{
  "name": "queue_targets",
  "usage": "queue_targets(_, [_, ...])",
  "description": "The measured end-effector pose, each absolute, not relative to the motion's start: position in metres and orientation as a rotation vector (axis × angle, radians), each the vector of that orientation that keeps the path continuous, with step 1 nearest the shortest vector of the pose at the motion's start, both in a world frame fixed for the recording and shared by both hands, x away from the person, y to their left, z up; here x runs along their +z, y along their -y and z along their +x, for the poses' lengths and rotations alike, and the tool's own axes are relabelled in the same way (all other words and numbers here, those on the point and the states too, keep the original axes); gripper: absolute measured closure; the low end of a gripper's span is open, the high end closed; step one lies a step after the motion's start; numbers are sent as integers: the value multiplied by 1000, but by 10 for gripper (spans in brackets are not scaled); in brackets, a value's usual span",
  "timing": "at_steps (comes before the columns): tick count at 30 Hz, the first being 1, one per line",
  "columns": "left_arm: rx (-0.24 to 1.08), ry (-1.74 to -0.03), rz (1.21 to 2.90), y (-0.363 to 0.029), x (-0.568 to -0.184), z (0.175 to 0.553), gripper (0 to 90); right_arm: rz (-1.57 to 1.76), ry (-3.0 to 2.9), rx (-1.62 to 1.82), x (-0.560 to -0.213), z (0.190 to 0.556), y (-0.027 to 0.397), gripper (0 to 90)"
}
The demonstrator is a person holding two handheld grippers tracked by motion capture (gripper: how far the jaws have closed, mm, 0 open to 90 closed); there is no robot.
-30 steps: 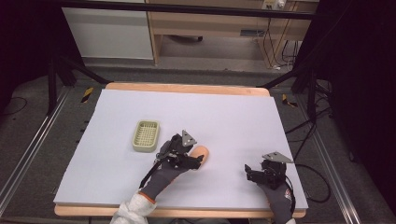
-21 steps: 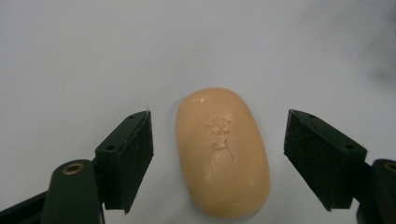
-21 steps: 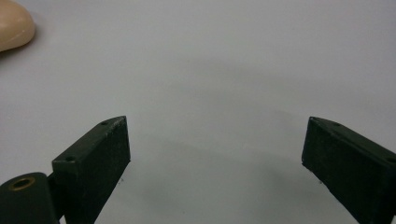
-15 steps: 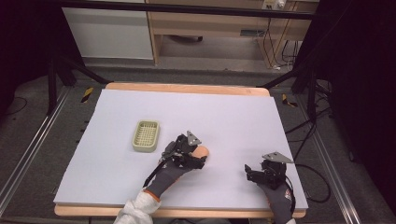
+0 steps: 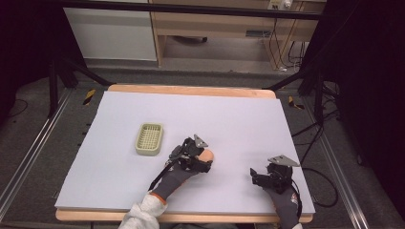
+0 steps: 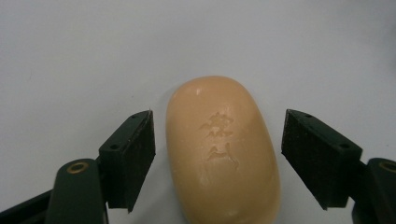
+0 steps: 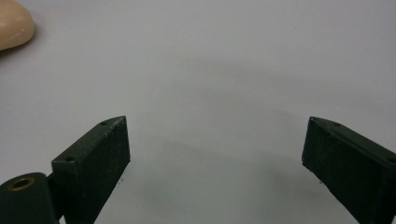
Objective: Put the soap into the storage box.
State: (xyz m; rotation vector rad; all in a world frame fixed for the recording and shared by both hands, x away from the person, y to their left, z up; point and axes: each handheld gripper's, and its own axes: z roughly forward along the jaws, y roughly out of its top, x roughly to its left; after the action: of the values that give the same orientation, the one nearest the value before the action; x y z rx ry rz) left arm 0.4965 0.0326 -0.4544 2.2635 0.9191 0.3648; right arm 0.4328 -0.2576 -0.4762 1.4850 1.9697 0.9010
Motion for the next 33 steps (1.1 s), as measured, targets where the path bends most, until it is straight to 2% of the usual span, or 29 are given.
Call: queue_targets(33, [330, -972, 2308, -25, -471, 503, 276, 1488, -1974, 896, -477, 433, 257, 76])
